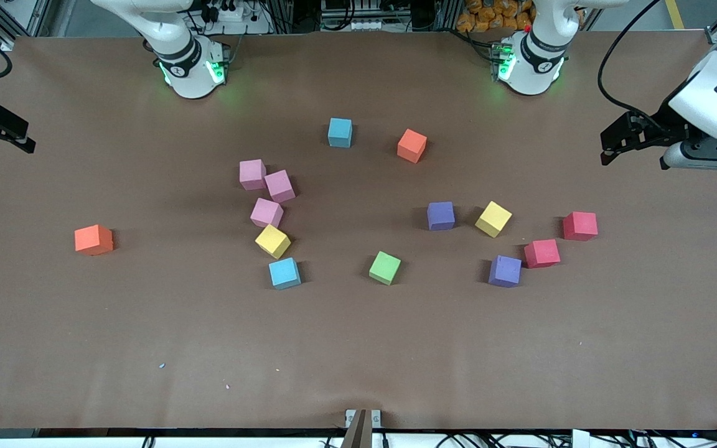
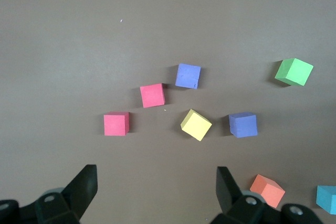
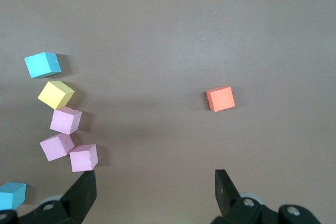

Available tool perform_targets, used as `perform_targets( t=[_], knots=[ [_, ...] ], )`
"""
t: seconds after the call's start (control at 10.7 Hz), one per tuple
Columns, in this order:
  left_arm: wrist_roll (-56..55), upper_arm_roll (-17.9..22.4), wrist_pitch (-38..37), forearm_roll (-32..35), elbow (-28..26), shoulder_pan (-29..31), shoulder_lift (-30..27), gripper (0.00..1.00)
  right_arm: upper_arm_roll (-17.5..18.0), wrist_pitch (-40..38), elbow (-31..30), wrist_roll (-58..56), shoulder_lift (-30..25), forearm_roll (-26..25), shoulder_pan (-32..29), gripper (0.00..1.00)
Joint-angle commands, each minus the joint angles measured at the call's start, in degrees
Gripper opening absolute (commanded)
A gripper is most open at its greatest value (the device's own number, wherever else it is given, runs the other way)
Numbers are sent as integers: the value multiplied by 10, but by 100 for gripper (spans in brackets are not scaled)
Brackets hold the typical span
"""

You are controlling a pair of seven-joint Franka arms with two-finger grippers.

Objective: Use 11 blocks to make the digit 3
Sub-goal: 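Move the left gripper toward the orange cube while the right gripper starts moving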

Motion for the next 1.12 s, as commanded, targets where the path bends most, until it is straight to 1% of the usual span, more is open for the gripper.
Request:
perform_targets(
  t=[0.0,0.75,1.03],
  knots=[
    [15,-2,-11,-5,6,5,-8,100,1,-7,9,-3,3,-7,-1,100],
    [4,1,-11,-9,6,6,-9,100,1,-7,9,-3,3,-8,-1,100],
    [0,0,-11,-14,-2,5,5,100,0,-7,9,-5,3,0,-10,100]
  ],
)
